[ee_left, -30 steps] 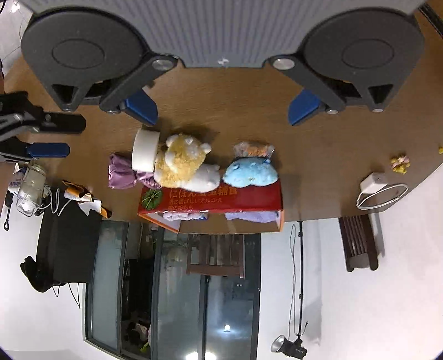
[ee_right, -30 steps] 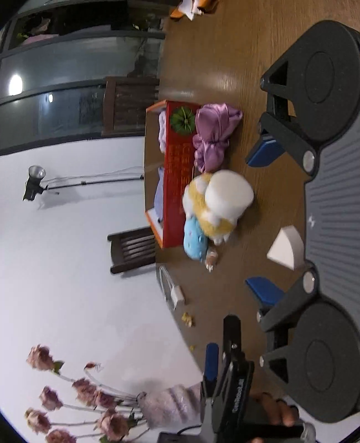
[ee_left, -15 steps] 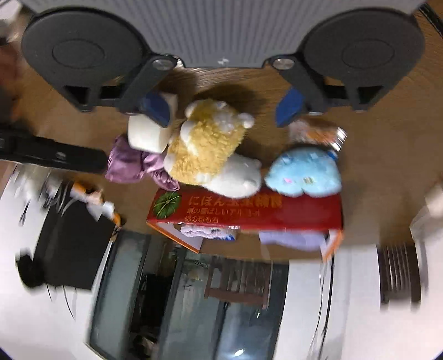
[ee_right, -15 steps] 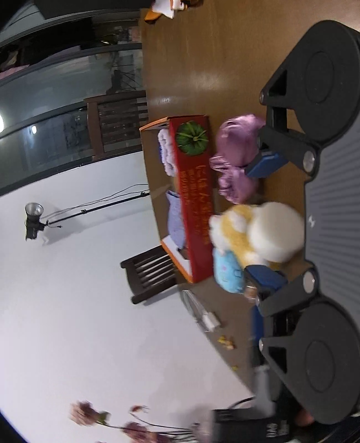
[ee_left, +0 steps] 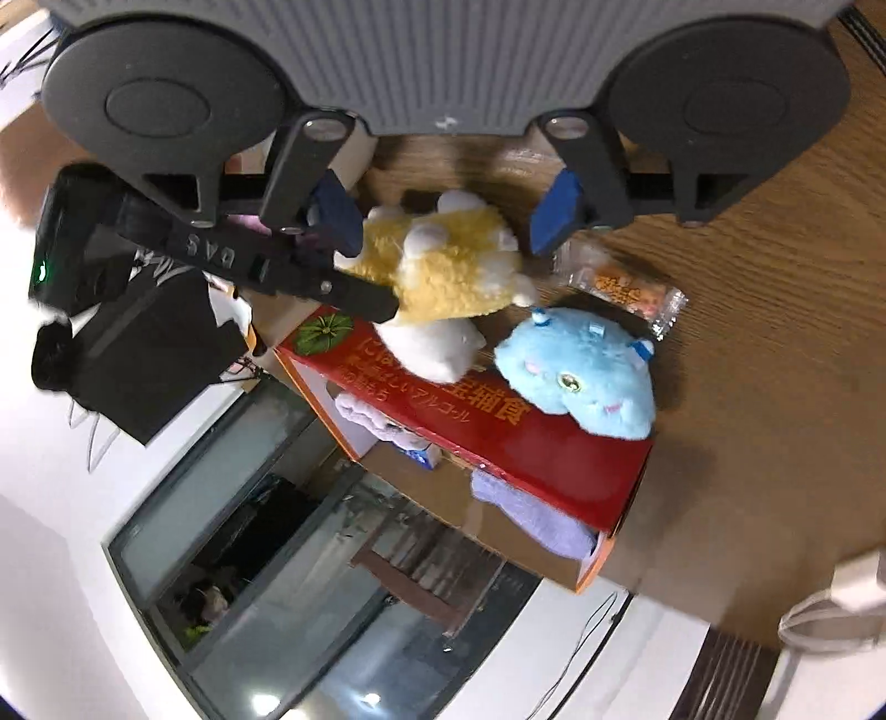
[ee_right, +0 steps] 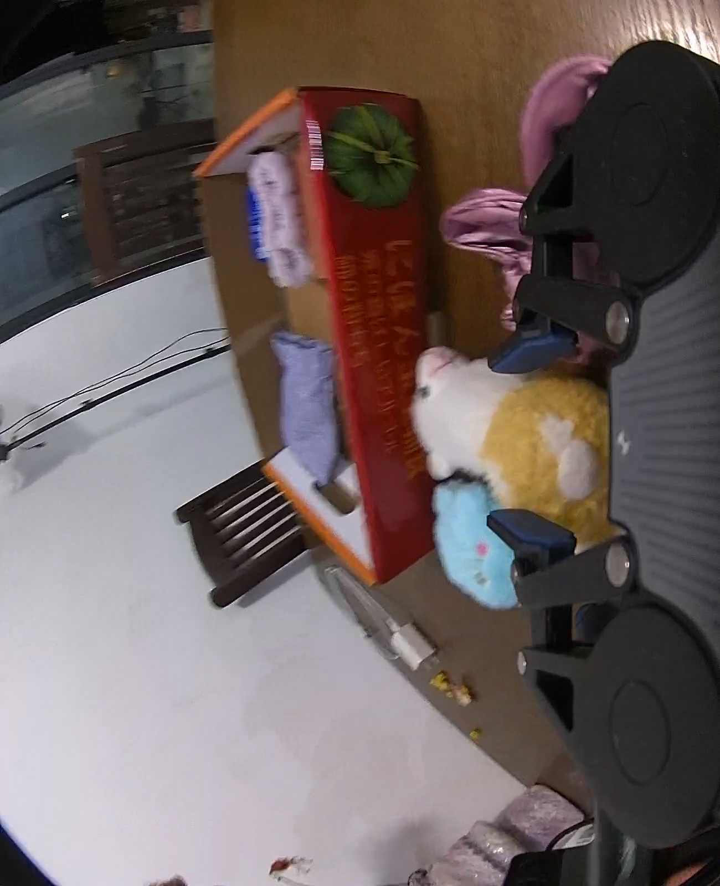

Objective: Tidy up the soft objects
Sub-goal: 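Move the left gripper to the yellow-white plush lamb and grasp it, then carry the plush lamb into the box and open the left gripper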

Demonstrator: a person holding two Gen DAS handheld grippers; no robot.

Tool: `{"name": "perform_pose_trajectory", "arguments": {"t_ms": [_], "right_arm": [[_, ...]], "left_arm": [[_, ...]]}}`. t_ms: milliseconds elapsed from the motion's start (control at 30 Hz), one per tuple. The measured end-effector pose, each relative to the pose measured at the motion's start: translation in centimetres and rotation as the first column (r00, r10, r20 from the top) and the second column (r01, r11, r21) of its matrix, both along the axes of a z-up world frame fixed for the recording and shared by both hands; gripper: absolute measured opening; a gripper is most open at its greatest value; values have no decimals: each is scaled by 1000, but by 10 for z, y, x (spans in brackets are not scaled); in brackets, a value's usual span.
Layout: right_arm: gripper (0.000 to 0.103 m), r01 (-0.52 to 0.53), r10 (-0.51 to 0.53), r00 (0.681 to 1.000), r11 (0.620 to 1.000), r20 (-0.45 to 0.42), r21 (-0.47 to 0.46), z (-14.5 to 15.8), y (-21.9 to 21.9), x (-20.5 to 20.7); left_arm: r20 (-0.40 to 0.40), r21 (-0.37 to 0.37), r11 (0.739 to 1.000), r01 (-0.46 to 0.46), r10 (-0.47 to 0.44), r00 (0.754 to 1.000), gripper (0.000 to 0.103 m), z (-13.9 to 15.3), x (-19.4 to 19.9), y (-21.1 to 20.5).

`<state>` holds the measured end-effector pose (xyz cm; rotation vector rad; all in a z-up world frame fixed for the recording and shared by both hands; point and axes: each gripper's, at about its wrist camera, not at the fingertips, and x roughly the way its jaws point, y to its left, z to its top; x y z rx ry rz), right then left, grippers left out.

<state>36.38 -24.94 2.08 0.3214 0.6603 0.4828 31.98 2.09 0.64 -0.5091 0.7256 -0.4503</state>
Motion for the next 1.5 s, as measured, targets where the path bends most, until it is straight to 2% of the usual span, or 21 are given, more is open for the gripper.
{"name": "perform_pose_trajectory", "arguments": {"t_ms": [33, 100, 167, 300, 400, 500, 700, 833, 933, 1033, 1167, 1300, 1400, 1500], "right_arm": [[54, -2, 3, 1000, 1000, -8, 21, -2, -1, 2], [55, -8, 9, 1000, 999, -23, 40, -3, -2, 3], [55, -24, 25, 999, 999, -32, 44, -4, -1, 3], [51, -20, 20, 1000, 999, -4, 35, 6, 0, -6], [48, -29, 26, 997, 999, 71, 36, 28, 1, -29], [48, -34, 28, 993, 998, 112, 45, 41, 3, -59], [48, -9, 1, 995, 997, 99, 76, 39, 0, -104], [48, 12, -21, 994, 996, 105, 86, 43, -7, -113], [48, 25, -37, 986, 997, 163, 78, 60, -13, -107], [48, 37, -52, 977, 996, 205, 79, 77, -22, -69], [48, 43, -44, 980, 999, 194, 14, 93, -26, 19], [48, 53, -53, 995, 999, 88, 11, 90, -33, 116], [48, 53, -53, 998, 999, -24, 5, 70, -31, 180], [43, 60, -63, 989, 998, -133, -22, 46, -24, 226]], "left_arm": [[-15, 1, 1000, -1, 1, 1000, 67, -1, 5, -2], [-35, -14, 1000, 6, -7, 999, 54, -5, 14, -5], [-39, -10, 1000, -1, 1, 999, 54, -3, 17, -8], [28, 3, 1000, 9, -9, 1000, 54, 8, 5, -10], [82, -2, 1000, 19, -19, 996, 54, 22, -16, -5], [104, -15, 1000, 26, -24, 994, 54, 31, -36, 2], [131, 6, 999, 39, -39, 991, 53, 35, -69, 2], [165, -5, 999, 54, -52, 985, 52, 45, -70, 1], [229, -2, 998, 70, -68, 971, 51, 62, -48, -4], [237, 12, 996, 84, -84, 968, 51, 76, 7, -14], [170, 39, 995, 88, -93, 981, 51, 89, 99, -26], [47, 74, 995, 74, -77, 996, 49, 78, 187, -35], [-8, 176, 983, 42, -41, 999, 49, 64, 229, -48], [-48, 299, 953, 47, -34, 998, 44, 49, 258, -63]]}}
